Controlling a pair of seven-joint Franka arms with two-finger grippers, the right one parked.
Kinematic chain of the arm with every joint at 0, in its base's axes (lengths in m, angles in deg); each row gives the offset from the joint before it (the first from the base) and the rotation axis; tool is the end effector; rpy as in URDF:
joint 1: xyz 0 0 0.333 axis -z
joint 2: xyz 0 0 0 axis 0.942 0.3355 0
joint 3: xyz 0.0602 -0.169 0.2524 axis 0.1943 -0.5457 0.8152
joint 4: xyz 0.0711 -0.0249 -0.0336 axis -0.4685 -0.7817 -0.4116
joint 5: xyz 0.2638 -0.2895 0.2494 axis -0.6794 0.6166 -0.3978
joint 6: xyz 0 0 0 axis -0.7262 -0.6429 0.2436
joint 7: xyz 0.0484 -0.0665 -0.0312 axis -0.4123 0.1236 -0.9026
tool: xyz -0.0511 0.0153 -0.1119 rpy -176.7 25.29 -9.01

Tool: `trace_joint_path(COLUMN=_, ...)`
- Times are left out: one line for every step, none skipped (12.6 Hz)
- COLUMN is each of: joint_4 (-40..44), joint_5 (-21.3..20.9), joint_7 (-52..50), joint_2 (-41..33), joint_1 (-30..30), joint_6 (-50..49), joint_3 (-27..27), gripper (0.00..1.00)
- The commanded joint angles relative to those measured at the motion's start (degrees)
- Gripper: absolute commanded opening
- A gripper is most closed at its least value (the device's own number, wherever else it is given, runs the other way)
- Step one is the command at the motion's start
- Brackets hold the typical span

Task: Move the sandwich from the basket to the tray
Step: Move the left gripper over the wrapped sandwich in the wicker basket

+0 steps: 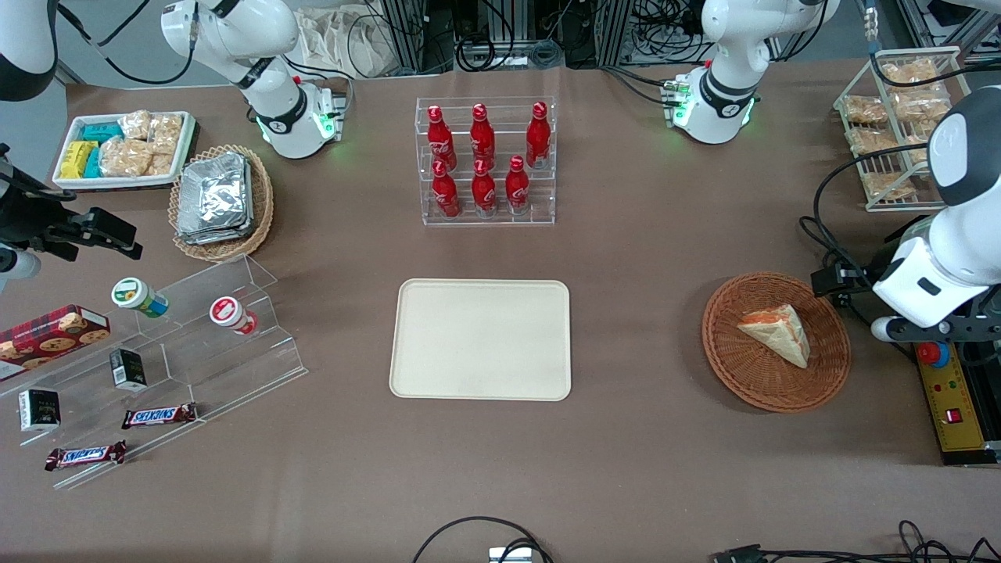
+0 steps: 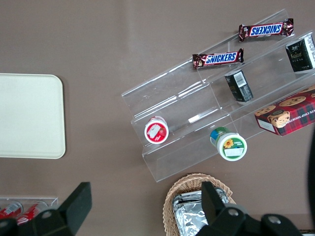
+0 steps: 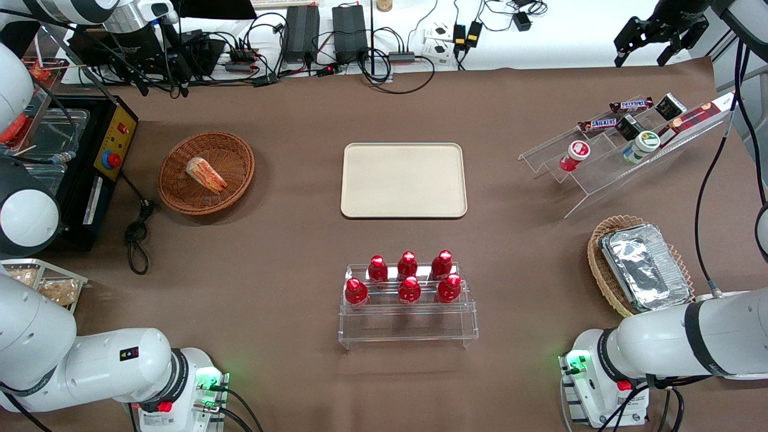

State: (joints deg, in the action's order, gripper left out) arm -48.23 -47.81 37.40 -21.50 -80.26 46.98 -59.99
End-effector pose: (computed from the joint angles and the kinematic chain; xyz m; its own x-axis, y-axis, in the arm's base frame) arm 0.6863 -0.0315 0.4876 0.9907 -0.0174 -0.1348 -0.0240 -0.9986 -0.0477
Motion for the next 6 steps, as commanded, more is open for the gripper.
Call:
trace_joint_path(joint_4=2.12, joint_5=0.48, joint_7=-1.50, joint_2=1.66, joint_1=-0.16, joint_6=-3.32, joint_3=0.30, gripper=1.00)
trace_joint_path(joint_4=1.50, joint_5=0.48, joint_7=-4.74, joint_2=1.31, joint_1=-0.68, joint_6=-3.68, joint_3=0.30, gripper=1.00)
trace_joint_path(joint_4=0.54, joint_5=0.48, joint_7=-7.29, joint_2=1.22, joint_1=-0.95, joint_6=-3.34, joint_3=0.30, gripper=1.00)
trace_joint_path(joint_4=-0.08, joint_5=0.48, joint_7=-9.58, joint_2=1.22, joint_1=-0.95, joint_6=-2.72, joint_3=0.30, gripper=1.00)
trace_joint_path(joint_4=-1.39, joint_5=0.57, joint_7=-13.61, joint_2=1.22, joint_1=-0.95, joint_6=-1.15, joint_3=0.30, gripper=1.00)
trace_joint_path(joint_4=-3.58, joint_5=0.66, joint_7=-20.00, joint_2=0.87, joint_1=-1.12, joint_6=1.30, joint_3=0.30, gripper=1.00)
